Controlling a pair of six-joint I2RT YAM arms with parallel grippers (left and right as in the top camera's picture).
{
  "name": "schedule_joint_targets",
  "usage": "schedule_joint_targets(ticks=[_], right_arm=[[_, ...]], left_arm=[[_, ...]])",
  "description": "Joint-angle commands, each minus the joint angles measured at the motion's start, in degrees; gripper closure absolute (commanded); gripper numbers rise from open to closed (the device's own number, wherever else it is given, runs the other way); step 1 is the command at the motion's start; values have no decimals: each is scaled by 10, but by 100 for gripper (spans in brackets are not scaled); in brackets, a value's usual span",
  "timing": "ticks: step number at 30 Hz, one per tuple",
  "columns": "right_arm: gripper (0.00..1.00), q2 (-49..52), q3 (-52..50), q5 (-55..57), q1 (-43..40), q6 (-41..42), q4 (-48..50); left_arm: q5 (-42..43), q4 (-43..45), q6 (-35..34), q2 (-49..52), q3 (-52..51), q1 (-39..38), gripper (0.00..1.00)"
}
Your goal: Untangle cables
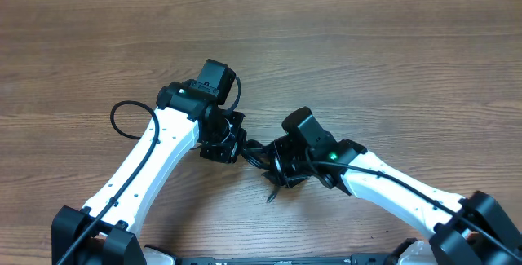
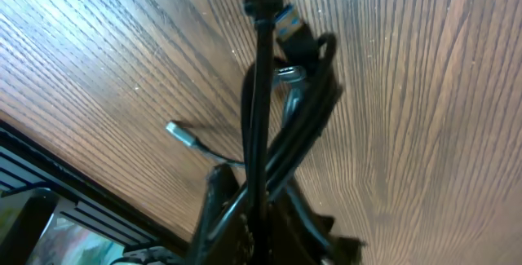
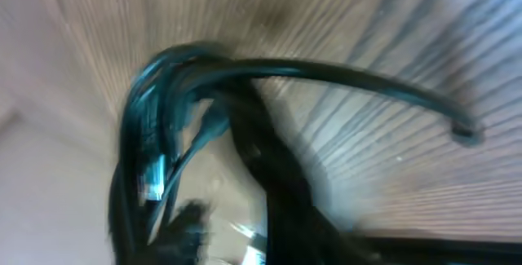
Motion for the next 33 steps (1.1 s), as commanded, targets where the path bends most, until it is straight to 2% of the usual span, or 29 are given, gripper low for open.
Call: schedule_joint_targets(ticks=[1,2,5,9,12,18,20,23,24,25,26,30,32,33], right_arm=[[93,14,1,26,2,-22,3],[96,14,1,38,2,-36,3],[96,14,1,54,1,-76,3],[96,13,1,54,0,-81,3],[96,13,1,53,0,-92,4],[96,13,1,48,0,-95,3],[96,13,1,48,0,-96,3],[96,13,1,48,0,-96,3],[96,13,1,48,0,-96,3],[96,13,1,48,0,-96,3],[96,13,1,48,0,-95,3],[96,13,1,48,0,-95,3],[96,13,1,48,0,-95,3],[96,13,1,48,0,-95,3]], left_arm=[[14,0,-4,-13,-4,-3,96],[7,0,-3,-13,-4,-3,96],[-37,0,28,-13,-4,-4,96],[-99,-3,87,-13,-4,-4,95],[-135,-5,105,-13,-4,-4,86],[-236,-24,124,-12,-4,-4,88],[-251,-31,125,-12,-4,-4,71],[-211,-32,170,-12,-4,-4,50],[-200,-33,189,-12,-4,-4,38],[-191,-33,207,-12,-4,-4,17],[-179,-36,221,-12,-4,-4,2],[-99,-71,226,-12,-4,-3,0],[-66,-87,208,-12,-7,-3,0],[-57,-92,191,-12,-10,-3,4]])
